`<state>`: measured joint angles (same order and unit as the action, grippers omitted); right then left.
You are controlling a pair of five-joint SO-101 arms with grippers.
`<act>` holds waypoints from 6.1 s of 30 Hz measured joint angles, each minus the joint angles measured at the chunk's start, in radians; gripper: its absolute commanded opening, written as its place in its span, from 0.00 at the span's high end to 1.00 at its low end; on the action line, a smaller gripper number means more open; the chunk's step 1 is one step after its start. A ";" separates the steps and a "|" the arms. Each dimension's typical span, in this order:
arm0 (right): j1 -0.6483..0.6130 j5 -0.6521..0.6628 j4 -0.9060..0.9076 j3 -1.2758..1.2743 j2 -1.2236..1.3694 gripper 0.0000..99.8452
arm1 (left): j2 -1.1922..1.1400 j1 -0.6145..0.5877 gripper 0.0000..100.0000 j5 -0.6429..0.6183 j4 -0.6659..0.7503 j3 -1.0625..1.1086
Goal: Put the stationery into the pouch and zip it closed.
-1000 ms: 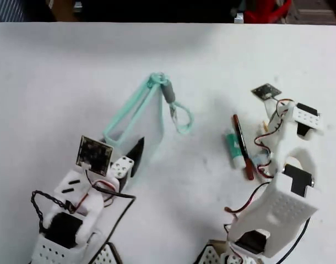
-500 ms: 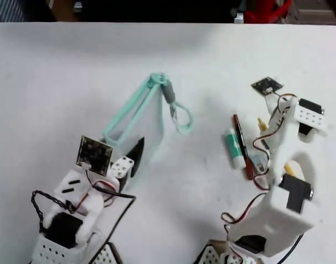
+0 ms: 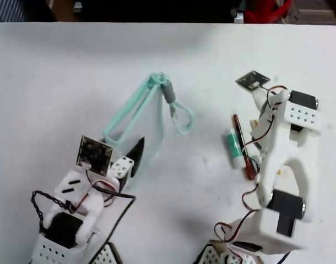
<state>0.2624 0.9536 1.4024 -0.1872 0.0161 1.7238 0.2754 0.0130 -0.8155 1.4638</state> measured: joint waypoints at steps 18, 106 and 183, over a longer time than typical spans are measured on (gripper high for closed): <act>-0.176 0.000 -0.028 -0.190 -0.238 0.98 | 0.000 0.000 0.83 0.000 0.000 0.000; -0.315 -0.018 0.020 1.143 1.020 0.97 | 0.000 -0.006 0.83 0.000 0.000 0.002; -0.265 -0.152 0.318 0.962 0.258 0.98 | 0.000 -0.006 0.83 0.000 0.052 0.046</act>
<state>-0.0031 0.8017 1.7200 0.7748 0.2739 1.7238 0.2693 0.0130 -0.7633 1.5098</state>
